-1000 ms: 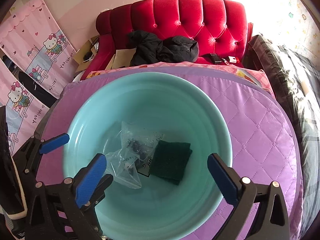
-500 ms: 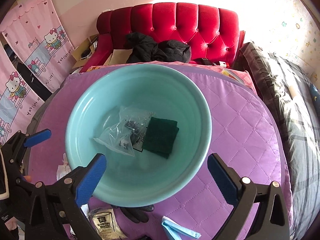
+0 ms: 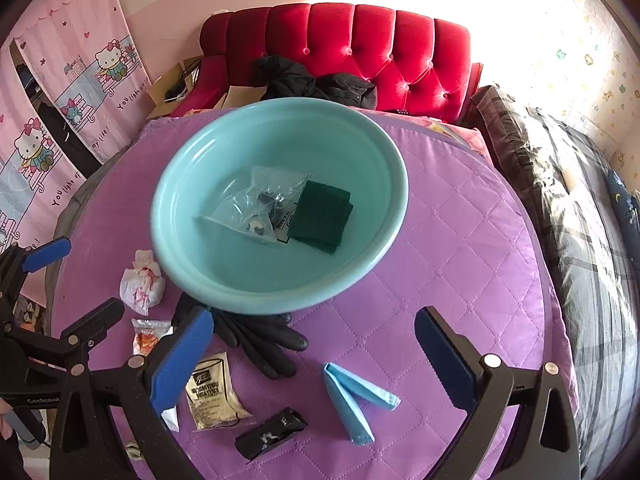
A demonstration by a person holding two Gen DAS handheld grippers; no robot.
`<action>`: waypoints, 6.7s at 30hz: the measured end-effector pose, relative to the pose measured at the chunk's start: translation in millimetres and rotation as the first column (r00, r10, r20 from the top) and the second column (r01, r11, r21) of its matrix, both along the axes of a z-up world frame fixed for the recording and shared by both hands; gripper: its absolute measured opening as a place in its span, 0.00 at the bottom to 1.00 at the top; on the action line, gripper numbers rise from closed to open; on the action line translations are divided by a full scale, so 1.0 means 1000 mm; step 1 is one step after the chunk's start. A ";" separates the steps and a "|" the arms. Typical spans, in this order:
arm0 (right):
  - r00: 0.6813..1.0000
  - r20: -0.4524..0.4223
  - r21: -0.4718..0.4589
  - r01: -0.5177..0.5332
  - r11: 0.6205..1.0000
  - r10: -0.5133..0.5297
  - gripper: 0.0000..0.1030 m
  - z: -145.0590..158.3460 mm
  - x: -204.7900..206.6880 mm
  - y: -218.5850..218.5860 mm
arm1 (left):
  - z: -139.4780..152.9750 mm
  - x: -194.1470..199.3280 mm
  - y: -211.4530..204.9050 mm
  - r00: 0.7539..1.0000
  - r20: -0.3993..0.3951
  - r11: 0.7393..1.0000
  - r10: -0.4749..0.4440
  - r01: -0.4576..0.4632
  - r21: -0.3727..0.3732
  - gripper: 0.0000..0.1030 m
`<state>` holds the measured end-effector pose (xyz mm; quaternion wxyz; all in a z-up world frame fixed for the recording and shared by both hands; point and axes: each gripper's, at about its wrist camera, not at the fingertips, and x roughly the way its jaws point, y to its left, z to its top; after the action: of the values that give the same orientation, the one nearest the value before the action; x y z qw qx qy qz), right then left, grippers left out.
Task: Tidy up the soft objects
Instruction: 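Withdraw both tools from the basin back over the table, then grasp the black cylinder with the right gripper while the left gripper grasps the snack packet, then lift both held items and carry them over the teal basin, then open both grippers to drop the cylinder and snack packet into the basin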
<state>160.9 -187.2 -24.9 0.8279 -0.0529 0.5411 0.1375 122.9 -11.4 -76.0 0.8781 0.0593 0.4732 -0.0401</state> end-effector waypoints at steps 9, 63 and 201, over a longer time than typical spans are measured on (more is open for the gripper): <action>0.999 -0.044 0.010 0.027 1.000 -0.026 1.00 -0.016 -0.045 0.001 | -0.015 -0.046 0.005 0.999 -0.026 1.000 0.022 -0.022 0.005 1.00; 0.959 -0.264 0.014 0.107 0.994 -0.099 0.25 -0.112 -0.110 0.004 | -0.112 -0.084 0.028 0.974 -0.211 0.995 0.079 -0.091 -0.047 1.00; 0.991 -0.133 0.147 0.040 0.988 -0.020 0.21 -0.074 0.134 0.031 | -0.056 0.139 -0.036 0.982 -0.129 0.976 -0.139 0.114 -0.186 0.14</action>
<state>294.5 -156.0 -98.6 0.7941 0.0267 0.5833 0.1684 262.1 -47.7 -131.7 0.8399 0.0079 0.5238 -0.1419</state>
